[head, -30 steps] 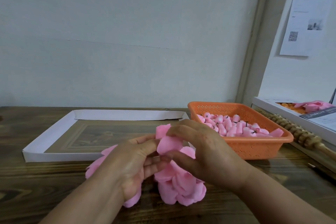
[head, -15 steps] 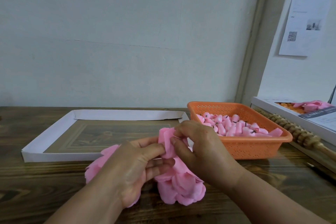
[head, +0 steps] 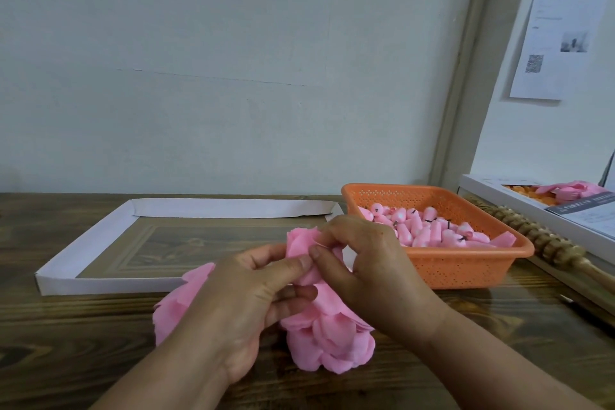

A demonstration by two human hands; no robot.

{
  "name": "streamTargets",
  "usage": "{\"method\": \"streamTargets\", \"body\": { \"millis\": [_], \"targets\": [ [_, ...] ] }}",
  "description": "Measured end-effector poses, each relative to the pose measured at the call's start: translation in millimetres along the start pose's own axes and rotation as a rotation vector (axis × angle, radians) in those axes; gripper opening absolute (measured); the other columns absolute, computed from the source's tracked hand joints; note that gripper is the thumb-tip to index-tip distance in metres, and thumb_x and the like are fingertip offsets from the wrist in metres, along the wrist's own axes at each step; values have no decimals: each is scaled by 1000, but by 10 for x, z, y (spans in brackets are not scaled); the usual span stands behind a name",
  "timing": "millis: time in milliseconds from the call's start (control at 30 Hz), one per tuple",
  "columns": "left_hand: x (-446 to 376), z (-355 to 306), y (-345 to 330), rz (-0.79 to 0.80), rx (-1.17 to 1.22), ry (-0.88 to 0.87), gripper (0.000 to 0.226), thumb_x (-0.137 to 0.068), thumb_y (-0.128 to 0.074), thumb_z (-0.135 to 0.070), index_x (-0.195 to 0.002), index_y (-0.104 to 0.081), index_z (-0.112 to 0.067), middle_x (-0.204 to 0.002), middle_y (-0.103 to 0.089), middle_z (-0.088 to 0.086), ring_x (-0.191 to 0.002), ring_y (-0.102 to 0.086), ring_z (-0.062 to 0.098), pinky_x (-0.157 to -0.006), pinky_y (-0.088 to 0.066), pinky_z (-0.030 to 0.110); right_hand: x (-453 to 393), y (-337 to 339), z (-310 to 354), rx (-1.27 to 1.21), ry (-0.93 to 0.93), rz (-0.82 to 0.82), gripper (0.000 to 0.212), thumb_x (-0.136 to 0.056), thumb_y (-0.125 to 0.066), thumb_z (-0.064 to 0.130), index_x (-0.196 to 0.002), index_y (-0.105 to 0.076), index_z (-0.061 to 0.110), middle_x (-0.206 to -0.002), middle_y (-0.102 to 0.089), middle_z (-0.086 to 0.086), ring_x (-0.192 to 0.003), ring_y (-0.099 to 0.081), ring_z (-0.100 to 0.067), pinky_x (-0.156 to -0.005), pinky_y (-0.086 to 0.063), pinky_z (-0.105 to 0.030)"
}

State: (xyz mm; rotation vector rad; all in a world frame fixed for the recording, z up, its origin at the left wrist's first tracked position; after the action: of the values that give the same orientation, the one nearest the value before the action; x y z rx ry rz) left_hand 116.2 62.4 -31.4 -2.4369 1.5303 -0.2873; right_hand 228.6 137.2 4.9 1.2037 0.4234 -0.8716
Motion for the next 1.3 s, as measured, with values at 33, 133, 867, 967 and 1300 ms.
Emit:
{"method": "streamTargets", "body": {
  "millis": [33,133,867,967,1300],
  "targets": [
    [4,-8,-4,-5,-2,0,28,-62,-71,-13,-89,-74,-6,-77,-73,15,-58,-67,17,-51,-55,22,17,3,-14,-51,-25,-7,6,-82,-61,13,-77,-61,10,-69,-58,4,-68,-53,-11,-62,-46,-26],
    [-1,-45,8,-47,16,-3,16,-75,-68,-4,-91,-72,-5,-74,-72,14,-56,-67,17,-50,-56,22,96,0,-90,-296,-197,-56,32,-77,-71,4,-95,-56,27,-76,-64,8,-75,-60,-3,-69,-46,-12],
    [70,-33,-55,77,-115,-87,14,-82,-65,-7,-88,-77,-11,-81,-74,15,-71,-69,20,-61,-57,24,273,-107,-55,-489,-317,-273,20,-86,-63,11,-68,-62,5,-60,-60,-12,-57,-55,-33,-54,-48,-48],
    [65,-46,-60,88,-107,-82,19,-87,-59,-9,-85,-78,-12,-81,-74,15,-73,-70,21,-61,-55,23,280,-112,-72,-494,-321,-272,23,-89,-62,13,-66,-60,7,-59,-58,-12,-57,-55,-32,-54,-47,-45],
    [-58,-118,-124,53,-58,-39,39,-68,-67,-30,-98,-72,-5,-91,-74,17,-73,-69,24,-72,-59,31,58,-61,-124,-452,-350,-266,43,-90,-58,20,-52,-47,4,-47,-39,-2,-45,-36,-10,-44,-31,-25]
  ]
}}
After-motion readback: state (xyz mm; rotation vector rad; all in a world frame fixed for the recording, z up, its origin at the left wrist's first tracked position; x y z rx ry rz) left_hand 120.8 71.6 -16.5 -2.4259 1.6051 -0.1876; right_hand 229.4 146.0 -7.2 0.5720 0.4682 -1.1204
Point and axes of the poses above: each hand's wrist, its own x-axis away from the middle knuckle, its own y-axis out of the back of the hand, z = x × y, the point moved 3 cm from there along -x, towards the middle knuckle
